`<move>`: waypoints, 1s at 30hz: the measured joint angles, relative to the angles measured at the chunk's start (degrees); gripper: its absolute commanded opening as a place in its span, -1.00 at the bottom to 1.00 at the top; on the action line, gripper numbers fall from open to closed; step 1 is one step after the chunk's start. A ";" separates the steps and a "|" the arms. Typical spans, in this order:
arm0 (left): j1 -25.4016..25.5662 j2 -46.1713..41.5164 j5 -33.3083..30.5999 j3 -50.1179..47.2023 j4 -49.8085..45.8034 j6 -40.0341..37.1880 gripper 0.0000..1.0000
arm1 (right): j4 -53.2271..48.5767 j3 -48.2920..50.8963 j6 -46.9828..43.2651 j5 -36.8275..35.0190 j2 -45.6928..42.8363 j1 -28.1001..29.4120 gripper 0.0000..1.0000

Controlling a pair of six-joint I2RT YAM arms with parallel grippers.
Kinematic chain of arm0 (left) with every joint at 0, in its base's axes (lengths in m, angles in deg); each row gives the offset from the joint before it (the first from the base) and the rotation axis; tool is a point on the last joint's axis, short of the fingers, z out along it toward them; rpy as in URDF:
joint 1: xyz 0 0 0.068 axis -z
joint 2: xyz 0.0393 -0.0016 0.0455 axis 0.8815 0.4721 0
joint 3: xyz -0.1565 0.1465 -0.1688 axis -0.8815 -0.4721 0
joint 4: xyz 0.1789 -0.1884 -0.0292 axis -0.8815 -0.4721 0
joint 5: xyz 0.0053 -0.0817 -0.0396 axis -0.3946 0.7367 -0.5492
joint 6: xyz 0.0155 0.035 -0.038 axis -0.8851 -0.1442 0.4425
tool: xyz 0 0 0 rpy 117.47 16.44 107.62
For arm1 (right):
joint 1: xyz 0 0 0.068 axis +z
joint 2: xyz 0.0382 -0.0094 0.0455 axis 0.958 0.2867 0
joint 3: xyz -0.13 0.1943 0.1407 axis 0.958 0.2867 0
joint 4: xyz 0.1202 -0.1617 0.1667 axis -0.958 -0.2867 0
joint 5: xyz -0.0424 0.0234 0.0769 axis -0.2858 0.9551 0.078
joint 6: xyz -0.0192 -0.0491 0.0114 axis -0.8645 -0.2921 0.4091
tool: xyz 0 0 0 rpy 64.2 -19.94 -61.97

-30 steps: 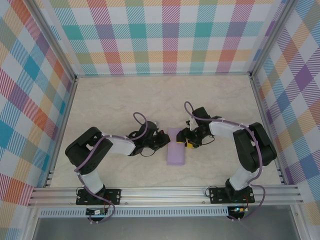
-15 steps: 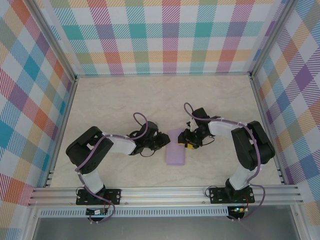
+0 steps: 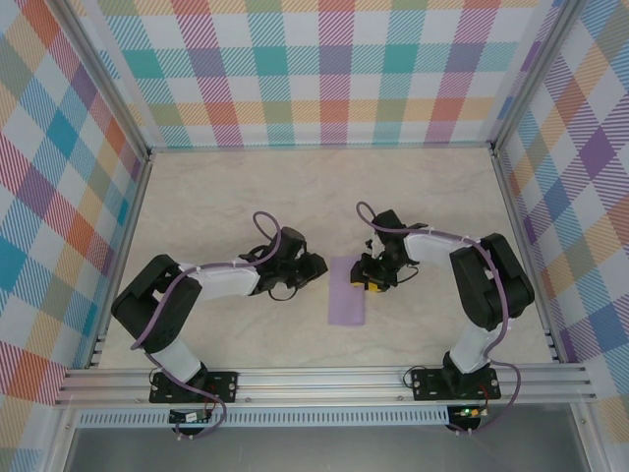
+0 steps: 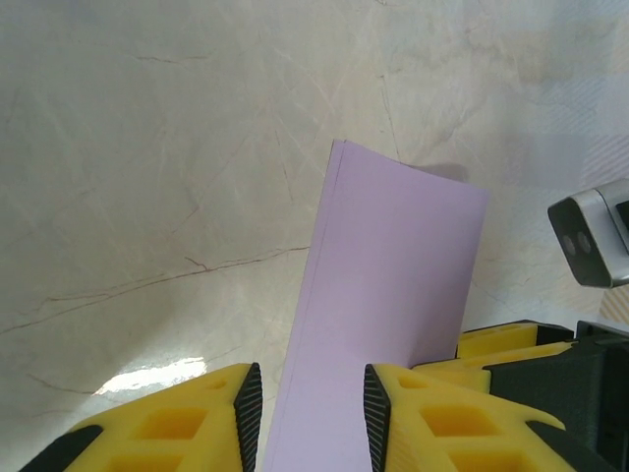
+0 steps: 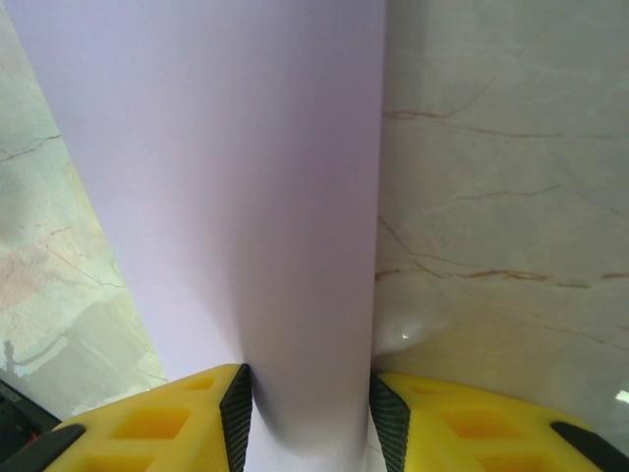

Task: Fold a paper plane with a square sheet of paper (pick it up from the middle)
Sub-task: First fold in half a square sheet of paper at the center of the table.

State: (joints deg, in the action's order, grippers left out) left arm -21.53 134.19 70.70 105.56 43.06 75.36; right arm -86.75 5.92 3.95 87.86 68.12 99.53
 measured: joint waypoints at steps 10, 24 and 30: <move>-0.24 0.02 -0.17 2.12 -3.52 -1.44 -0.28 | -1.29 -1.09 0.33 -0.33 1.14 0.17 -0.14; -2.19 0.28 3.82 2.10 -1.79 -1.60 -0.30 | -2.45 -1.68 -0.39 -0.17 2.34 0.24 -0.11; -2.19 1.22 5.97 2.10 0.02 -1.62 -0.33 | -2.84 -1.97 -1.33 0.00 2.67 0.24 -0.09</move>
State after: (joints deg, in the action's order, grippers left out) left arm -23.72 135.42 76.66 107.66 43.08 73.74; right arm -89.59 3.95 2.62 87.86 70.79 99.77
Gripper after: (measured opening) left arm 0.342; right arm 0.449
